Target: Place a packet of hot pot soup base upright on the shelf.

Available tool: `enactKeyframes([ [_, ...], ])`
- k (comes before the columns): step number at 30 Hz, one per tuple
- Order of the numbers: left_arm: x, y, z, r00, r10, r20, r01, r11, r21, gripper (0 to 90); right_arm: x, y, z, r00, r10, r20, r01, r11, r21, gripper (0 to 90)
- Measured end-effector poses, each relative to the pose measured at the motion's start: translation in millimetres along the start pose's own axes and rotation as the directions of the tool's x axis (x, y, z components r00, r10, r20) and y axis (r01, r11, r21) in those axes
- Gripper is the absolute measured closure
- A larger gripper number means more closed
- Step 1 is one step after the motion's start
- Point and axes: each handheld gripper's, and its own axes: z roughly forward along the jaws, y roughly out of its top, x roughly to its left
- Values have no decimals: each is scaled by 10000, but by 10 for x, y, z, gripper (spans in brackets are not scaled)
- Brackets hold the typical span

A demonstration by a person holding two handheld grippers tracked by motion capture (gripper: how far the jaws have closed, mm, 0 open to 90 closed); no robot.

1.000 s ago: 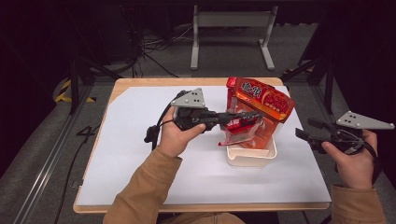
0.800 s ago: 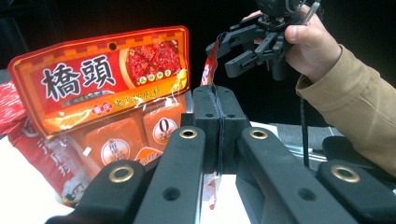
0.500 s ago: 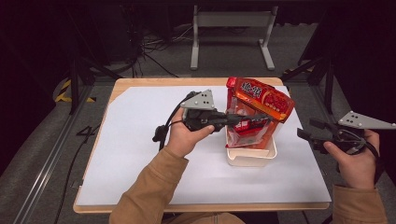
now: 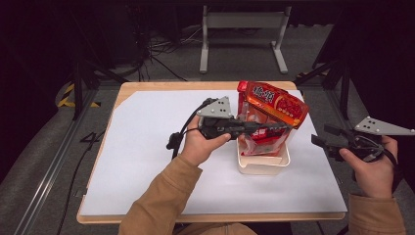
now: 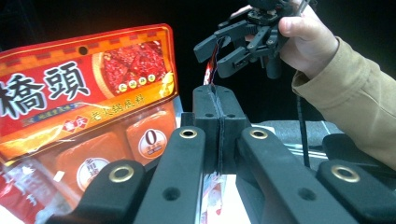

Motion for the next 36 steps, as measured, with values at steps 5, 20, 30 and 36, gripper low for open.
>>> enactKeyframes([
  [5, -1, -33, 70, 10000, 74, 43, -74, 9999, 137, 896, -4, -2, -3, 10000, 36, 12, -36, 10000, 3, 350],
  [20, 17, -163, 211, 9989, -59, 458, 56, 10000, 77, 895, -17, 2, 47, 10000, 31, -72, -31, 10000, 40, 350],
  [30, 49, -260, 314, 9981, -227, 577, 215, 9995, 216, 895, -16, 9, 63, 10000, 4, -92, -4, 10000, 40, 348],
  [36, 66, -309, 365, 9978, -326, 569, 302, 9986, 427, 895, -26, 7, 71, 9999, -18, -102, 19, 10000, 51, 347],
])
